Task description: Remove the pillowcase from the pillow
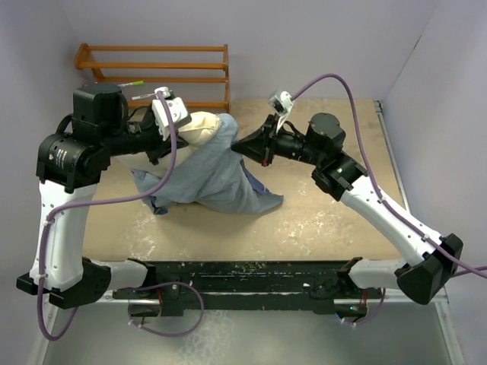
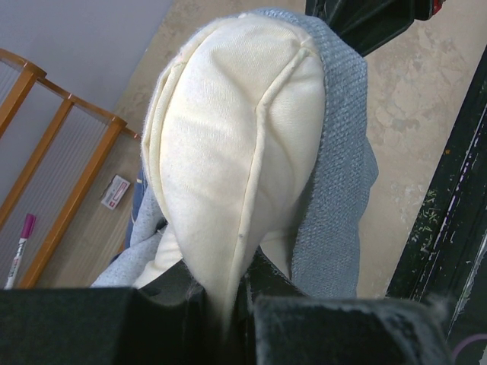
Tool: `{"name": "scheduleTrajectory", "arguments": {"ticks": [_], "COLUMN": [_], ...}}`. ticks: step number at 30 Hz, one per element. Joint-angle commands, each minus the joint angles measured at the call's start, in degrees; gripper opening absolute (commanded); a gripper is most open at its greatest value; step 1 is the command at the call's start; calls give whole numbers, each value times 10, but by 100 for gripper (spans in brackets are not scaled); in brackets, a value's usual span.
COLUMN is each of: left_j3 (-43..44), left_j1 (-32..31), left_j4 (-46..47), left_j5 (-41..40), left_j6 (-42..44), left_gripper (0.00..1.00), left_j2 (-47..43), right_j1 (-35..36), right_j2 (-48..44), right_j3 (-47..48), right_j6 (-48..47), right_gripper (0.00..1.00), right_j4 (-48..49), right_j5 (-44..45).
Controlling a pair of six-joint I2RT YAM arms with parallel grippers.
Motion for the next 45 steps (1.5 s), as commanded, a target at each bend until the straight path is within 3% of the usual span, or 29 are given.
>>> {"name": "scheduleTrajectory", "arguments": {"ticks": [1, 9, 16, 23, 27, 28, 30, 33, 34, 39, 45], "left_j3": [13, 49, 74, 127, 145, 146, 147, 120, 103, 34, 10], "left_j1": [2, 2, 2, 2, 2, 2, 2, 2, 2, 2, 2], "left_j4": [57, 107, 166, 275, 298, 289, 249, 197, 193, 195, 169], "left_j5": [-4, -163, -174, -202, -167, -146, -101, -56, -48, -24, 29], "left_j6": [-4, -40, -71, -101, -124, -128, -130, -137, -141, -155, -153], "left_gripper": [0, 0, 0, 0, 0, 0, 0, 0, 0, 0, 0], "left_j2": [-24, 4, -15, -34, -37, -36, -27, -18, -20, -24, -15], "right_j1": [1, -36, -36, -36, -32, -26, -19, -19, -20, -17, -5], "right_j2": [-35, -85, -61, 38, 48, 30, -26, -91, -95, -61, -1], "right_j3": [-34, -191, -290, -305, -281, -267, -235, -142, -101, 124, 249], "right_j6": [16, -2, 23, 43, 35, 23, -2, -21, -29, -92, -98], "right_gripper": [0, 0, 0, 0, 0, 7, 42, 69, 74, 86, 91], "right_j4": [25, -23, -16, -92, -118, -122, -113, -131, -142, -216, -232], "right_j5": [23, 110, 223, 385, 451, 451, 427, 321, 276, 139, 21]}}
